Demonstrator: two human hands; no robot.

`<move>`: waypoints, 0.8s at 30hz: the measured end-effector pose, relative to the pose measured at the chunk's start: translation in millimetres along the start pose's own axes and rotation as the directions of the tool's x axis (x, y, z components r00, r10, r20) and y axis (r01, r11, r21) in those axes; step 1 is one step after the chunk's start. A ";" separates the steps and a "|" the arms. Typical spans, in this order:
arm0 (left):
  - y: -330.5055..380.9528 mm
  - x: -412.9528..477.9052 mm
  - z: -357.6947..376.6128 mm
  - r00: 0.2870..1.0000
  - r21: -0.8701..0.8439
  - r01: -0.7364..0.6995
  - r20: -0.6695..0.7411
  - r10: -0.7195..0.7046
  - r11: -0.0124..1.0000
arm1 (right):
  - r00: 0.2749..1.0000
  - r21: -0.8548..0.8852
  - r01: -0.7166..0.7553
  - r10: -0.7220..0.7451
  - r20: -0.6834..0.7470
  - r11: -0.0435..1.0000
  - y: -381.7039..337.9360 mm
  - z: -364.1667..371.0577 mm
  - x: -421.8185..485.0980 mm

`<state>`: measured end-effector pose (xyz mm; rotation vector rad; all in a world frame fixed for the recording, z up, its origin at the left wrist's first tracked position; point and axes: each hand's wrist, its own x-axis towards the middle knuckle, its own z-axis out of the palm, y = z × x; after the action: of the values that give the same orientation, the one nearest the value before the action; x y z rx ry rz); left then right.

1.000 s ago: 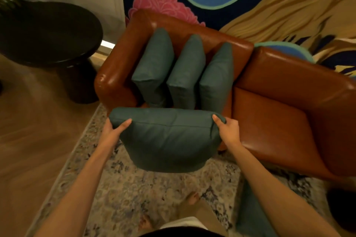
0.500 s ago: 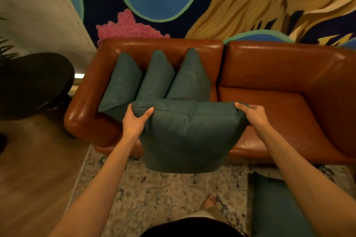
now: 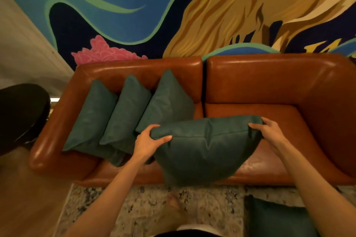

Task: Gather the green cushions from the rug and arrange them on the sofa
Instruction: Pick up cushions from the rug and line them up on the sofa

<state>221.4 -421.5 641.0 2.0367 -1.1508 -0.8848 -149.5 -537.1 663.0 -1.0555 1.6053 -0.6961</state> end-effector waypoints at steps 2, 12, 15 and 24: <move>2.6 14.1 12.4 0.996 0.015 -0.020 0.082 0.019 1.000 | 1.000 -0.008 0.006 -0.006 -0.027 1.000 -4.3 -6.3 17.2; -2.1 87.1 61.0 0.937 -0.069 0.065 0.347 -0.037 0.996 | 0.995 -0.140 -0.053 0.041 -0.090 0.989 -38.5 -14.9 97.3; -3.0 107.0 72.3 0.918 -0.008 0.064 0.393 -0.056 0.998 | 0.996 -0.155 -0.051 0.038 -0.084 0.987 -45.2 -11.9 121.6; 14.8 138.2 121.9 0.909 0.068 0.149 0.383 -0.164 0.987 | 0.996 -0.292 -0.021 0.044 0.071 0.956 -68.4 -23.6 233.1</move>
<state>172.0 -573.9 548.5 2.0613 -1.2246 -1.4068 -168.0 -777.4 624.5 -1.2495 1.6874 -0.3972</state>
